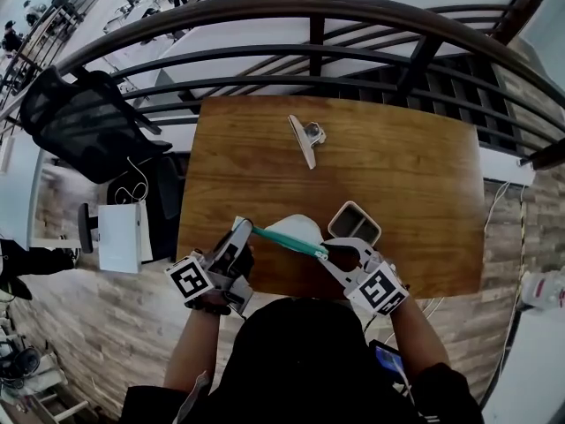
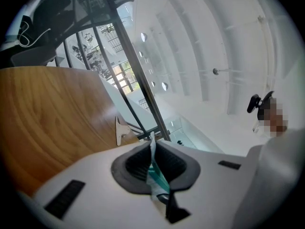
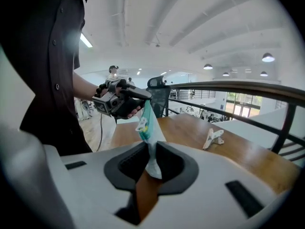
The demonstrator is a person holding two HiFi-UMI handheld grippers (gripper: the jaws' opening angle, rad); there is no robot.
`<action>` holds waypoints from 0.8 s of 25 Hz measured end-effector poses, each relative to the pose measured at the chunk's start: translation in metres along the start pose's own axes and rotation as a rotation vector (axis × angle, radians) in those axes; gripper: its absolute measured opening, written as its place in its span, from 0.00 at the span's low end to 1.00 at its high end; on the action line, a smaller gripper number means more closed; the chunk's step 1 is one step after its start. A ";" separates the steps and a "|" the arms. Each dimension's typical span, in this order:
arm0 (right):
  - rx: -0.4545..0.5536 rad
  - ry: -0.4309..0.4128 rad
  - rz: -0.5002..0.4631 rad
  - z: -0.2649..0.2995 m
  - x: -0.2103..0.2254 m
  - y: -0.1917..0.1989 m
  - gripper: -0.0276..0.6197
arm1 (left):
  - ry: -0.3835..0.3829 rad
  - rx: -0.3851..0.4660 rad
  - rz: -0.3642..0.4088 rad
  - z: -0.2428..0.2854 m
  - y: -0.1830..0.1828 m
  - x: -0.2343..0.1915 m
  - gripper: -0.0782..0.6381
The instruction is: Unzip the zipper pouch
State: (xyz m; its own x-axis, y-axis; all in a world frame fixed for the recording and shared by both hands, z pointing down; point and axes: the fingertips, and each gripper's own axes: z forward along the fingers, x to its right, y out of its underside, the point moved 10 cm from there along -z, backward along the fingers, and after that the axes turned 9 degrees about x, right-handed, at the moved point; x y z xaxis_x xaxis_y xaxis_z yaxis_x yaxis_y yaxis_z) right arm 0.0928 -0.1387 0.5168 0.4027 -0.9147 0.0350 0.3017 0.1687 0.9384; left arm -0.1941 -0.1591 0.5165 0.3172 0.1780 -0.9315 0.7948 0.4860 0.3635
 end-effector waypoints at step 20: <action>0.038 0.150 0.058 -0.024 0.004 -0.044 0.05 | -0.047 -0.039 0.489 -0.030 -0.042 0.047 0.38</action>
State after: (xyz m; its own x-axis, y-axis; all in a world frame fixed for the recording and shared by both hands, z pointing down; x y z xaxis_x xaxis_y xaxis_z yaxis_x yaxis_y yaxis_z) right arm 0.1020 -0.1405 0.4677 0.5437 -0.8383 0.0405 0.2426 0.2031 0.9486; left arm -0.2284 -0.1458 0.4572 0.6722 0.3545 -0.6500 0.5272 0.3871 0.7564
